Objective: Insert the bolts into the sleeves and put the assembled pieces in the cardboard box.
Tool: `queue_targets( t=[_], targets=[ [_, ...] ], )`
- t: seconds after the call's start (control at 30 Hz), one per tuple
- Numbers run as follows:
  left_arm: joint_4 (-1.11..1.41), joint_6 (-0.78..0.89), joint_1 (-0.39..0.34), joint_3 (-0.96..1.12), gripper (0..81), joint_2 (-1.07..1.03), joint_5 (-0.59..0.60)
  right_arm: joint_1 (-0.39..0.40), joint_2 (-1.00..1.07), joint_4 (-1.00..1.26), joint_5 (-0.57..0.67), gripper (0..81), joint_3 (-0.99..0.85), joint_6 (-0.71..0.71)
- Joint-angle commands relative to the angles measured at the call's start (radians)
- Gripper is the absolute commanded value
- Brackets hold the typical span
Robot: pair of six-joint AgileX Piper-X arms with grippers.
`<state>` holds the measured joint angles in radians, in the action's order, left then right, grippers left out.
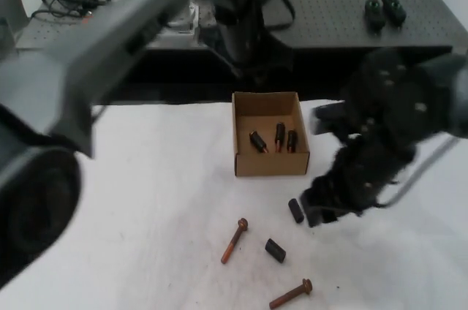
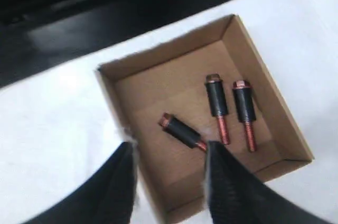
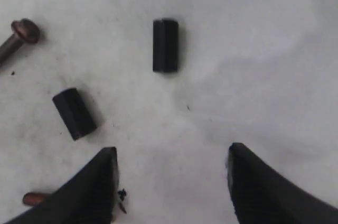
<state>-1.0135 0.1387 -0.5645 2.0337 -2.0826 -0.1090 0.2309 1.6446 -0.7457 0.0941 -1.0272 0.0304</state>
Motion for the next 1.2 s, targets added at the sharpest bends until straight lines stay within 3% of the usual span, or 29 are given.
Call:
queue_targets(
  t=[0.0,0.2,0.4,0.53,0.6,0.63,0.87,1.1,1.17],
  targets=[
    [-0.018,-0.013,0.003,0.007,28.4,-0.011,-0.022,0.024,0.102,0.0,-0.041,44.1,-0.087,0.045],
    [0.093,-0.014,0.006,-0.297,28.4,0.164,-0.045,0.049,0.271,-0.014,-0.075,44.0,-0.205,0.076],
    [0.186,-0.035,0.006,-0.564,28.4,0.319,-0.036,0.051,0.347,-0.018,-0.133,34.9,-0.244,0.105],
    [0.186,-0.095,0.006,-0.646,28.4,0.346,0.076,0.051,0.351,-0.031,-0.137,19.5,-0.244,0.105],
    [0.193,-0.117,0.006,-0.674,28.4,0.339,0.176,0.051,0.348,-0.047,-0.137,4.7,-0.244,0.117],
    [0.205,-0.123,0.006,-0.688,28.4,0.333,0.216,0.051,0.344,-0.057,-0.137,1.0,-0.244,0.121],
    [0.242,-0.125,0.002,-0.71,34.4,0.267,0.366,0.012,0.252,-0.12,-0.07,0.7,-0.239,0.118],
    [0.255,-0.192,-0.065,-0.708,38.4,0.179,0.36,-0.045,-0.004,-0.093,-0.008,0.7,-0.117,0.074],
    [0.27,-0.23,-0.094,-0.708,38.4,0.154,0.3,-0.052,-0.067,-0.091,-0.009,0.7,-0.079,0.074]
  ],
)
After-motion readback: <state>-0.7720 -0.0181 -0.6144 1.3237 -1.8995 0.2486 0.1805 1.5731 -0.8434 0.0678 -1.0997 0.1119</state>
